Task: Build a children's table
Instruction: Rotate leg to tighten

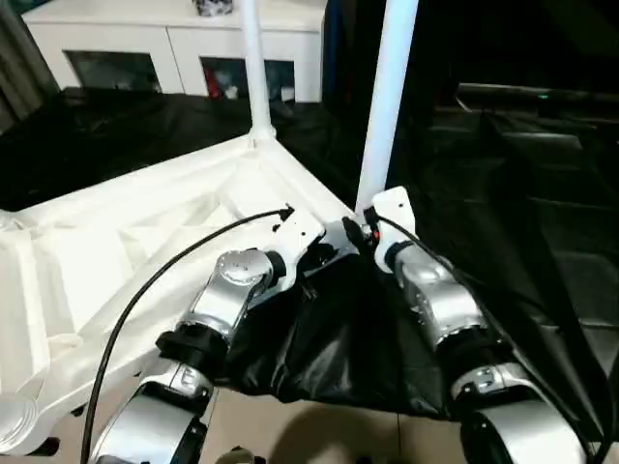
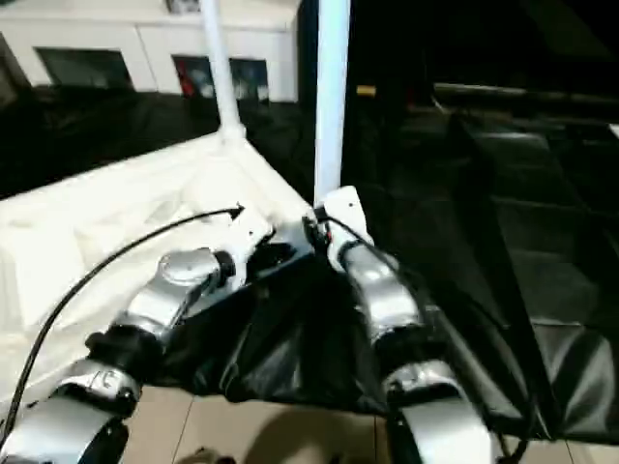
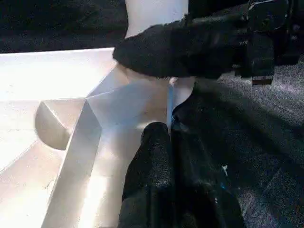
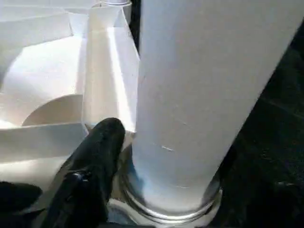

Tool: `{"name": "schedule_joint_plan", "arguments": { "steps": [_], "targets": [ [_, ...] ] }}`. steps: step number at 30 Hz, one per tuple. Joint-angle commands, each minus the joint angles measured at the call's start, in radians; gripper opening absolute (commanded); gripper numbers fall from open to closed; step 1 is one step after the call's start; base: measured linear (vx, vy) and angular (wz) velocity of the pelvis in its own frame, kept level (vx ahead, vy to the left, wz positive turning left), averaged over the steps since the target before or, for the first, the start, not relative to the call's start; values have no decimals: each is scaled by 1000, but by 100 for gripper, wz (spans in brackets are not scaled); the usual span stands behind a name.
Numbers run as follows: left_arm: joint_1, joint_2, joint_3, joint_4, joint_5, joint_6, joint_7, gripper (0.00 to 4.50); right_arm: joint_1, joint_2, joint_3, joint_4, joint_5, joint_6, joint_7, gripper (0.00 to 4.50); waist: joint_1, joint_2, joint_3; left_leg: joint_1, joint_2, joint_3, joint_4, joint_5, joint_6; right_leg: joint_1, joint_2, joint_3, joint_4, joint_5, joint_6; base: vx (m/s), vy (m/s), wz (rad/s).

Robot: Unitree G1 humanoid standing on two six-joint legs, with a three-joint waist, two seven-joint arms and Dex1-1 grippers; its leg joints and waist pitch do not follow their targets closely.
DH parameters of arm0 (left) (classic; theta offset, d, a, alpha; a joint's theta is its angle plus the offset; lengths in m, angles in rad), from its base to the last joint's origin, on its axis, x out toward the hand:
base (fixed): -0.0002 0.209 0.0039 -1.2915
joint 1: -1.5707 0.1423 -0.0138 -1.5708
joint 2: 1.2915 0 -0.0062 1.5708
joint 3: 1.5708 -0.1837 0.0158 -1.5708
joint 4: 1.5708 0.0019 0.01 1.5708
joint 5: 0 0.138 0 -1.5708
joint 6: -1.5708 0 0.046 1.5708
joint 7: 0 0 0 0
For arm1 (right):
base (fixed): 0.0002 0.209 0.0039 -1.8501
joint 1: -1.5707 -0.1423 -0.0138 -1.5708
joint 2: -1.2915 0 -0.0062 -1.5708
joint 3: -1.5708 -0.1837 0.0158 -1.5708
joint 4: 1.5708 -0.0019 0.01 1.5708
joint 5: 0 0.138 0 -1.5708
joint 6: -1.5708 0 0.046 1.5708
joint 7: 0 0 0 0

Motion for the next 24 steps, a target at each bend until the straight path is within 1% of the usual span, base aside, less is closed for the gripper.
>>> {"name": "schedule_joint_plan", "arguments": {
  "steps": [1,2,3,4,5,6,7,8,9,10,11,12,13,14,15,16,17,18,19,20,21,22,23,24],
  "targets": [
    [-15,-52,-30,-34,-33,-39,-17,0,-5,66,56,25,21,7,50,351,1,0,-74,8,30,-11,-69,-228,25,53,-76,45,-77,-247,-194,0,0,0],
    [-12,-40,-24,-38,-42,-43,-37,0,-1,55,56,15,24,-6,78,365,1,0,-74,9,29,-11,-69,-232,24,53,-76,45,-78,-251,-194,0,0,0],
    [-10,-36,-21,-39,-45,-43,-44,0,1,50,54,10,25,-16,93,377,0,3,-74,9,30,-11,-70,-240,22,53,-76,45,-78,-252,-193,0,0,0],
    [-6,-27,-19,-43,-52,-47,-63,0,6,37,55,-2,25,-27,115,377,0,4,-75,10,31,-12,-69,-243,21,52,-77,45,-76,-243,-197,0,0,0],
    [-3,-20,-17,-46,-55,-51,-78,0,8,26,55,-6,20,-39,127,382,0,2,-75,9,31,-11,-70,-243,22,54,-77,45,-76,-239,-198,0,0,0],
    [2,-10,-16,-52,-60,-55,-99,0,14,9,58,-16,20,-44,156,382,0,4,-76,8,30,-11,-69,-237,25,55,-77,46,-74,-223,-203,0,0,0],
    [9,0,-15,-60,-66,-60,-121,0,19,-9,62,-25,21,-51,187,382,0,2,-77,6,30,-10,-67,-225,31,58,-76,46,-72,-202,-209,0,0,0],
    [14,10,-15,-68,-71,-63,-141,0,25,-25,66,-34,21,-55,213,382,-1,4,-77,6,30,-10,-66,-219,33,58,-76,46,-70,-192,-213,0,0,0],
    [20,19,-15,-75,-77,-67,-161,0,30,-42,71,-43,22,-59,238,382,0,2,-78,4,29,-9,-64,-205,43,60,-76,46,-69,-174,-219,0,0,0],
    [26,33,-16,-83,-83,-70,-187,0,38,-67,80,-57,26,-57,285,382,-1,2,-77,4,30,-8,-64,-200,48,59,-76,47,-69,-168,-223,0,0,0],
    [30,42,-16,-88,-87,-72,-203,0,44,-84,86,-66,29,-55,316,382,2,-1,-76,4,29,-8,-63,-197,57,62,-75,46,-69,-170,-224,0,0,0],
    [43,70,-21,-109,-103,-81,-266,0,58,-132,108,-81,26,-63,403,382,3,1,-76,7,31,-6,-63,-200,62,58,-76,47,-71,-186,-226,0,0,0],
    [49,85,-24,-120,-108,-82,-294,0,65,-157,115,-88,30,-72,450,382,7,-4,-75,6,32,-6,-63,-209,66,60,-77,45,-72,-213,-224,0,0,0],
    [50,87,-24,-121,-109,-82,-296,0,65,-159,115,-88,31,-73,454,382,7,-2,-74,5,34,-7,-64,-213,66,59,-79,46,-73,-228,-221,0,0,0],
    [57,109,-28,-133,-115,-86,-331,0,72,-186,118,-96,40,-84,515,382,8,-3,-72,8,35,-7,-65,-233,59,55,-77,45,-76,-264,-213,0,0,0],
    [57,109,-28,-133,-115,-86,-331,0,72,-186,118,-96,40,-84,515,382,8,-3,-72,8,35,-7,-65,-233,59,55,-77,45,-76,-264,-213,0,0,0],
    [61,122,-30,-138,-118,-90,-348,0,75,-197,115,-103,51,-86,547,382,7,0,-71,6,35,-8,-68,-235,54,54,-76,45,-77,-277,-207,0,0,0],
    [66,138,-30,-144,-120,-94,-367,0,78,-210,115,-114,63,-85,590,382,6,-4,-72,8,36,-8,-67,-243,53,54,-76,45,-76,-282,-205,0,0,0],
    [72,157,-25,-154,-128,-97,-391,0,87,-236,132,-136,72,-86,664,382,8,-2,-72,7,36,-9,-68,-242,53,56,-75,43,-74,-282,-204,0,0,0],
    [77,170,-20,-163,-134,-96,-406,0,96,-256,147,-156,79,-87,722,382,7,-3,-72,7,38,-9,-68,-238,55,56,-76,44,-74,-273,-206,0,0,0],
    [88,189,-8,-187,-158,-83,-442,0,112,-291,174,-192,93,-77,809,382,8,-4,-73,5,38,-7,-66,-226,63,55,-74,46,-71,-247,-211,0,0,0],
    [88,189,-8,-187,-158,-83,-442,0,112,-291,174,-192,93,-77,809,382,11,-3,-74,3,38,-7,-64,-214,72,59,-76,45,-69,-229,-216,0,0,0],
    [95,198,-3,-203,-174,-74,-464,0,118,-307,184,-209,103,-67,847,382,12,-3,-74,1,37,-6,-63,-205,75,58,-76,45,-68,-222,-218,0,0,0],
    [102,207,1,-218,-188,-69,-486,0,124,-324,194,-224,112,-58,886,382,15,-1,-77,2,38,-7,-62,-194,79,58,-77,44,-67,-212,-222,0,0,0]
  ]
}}
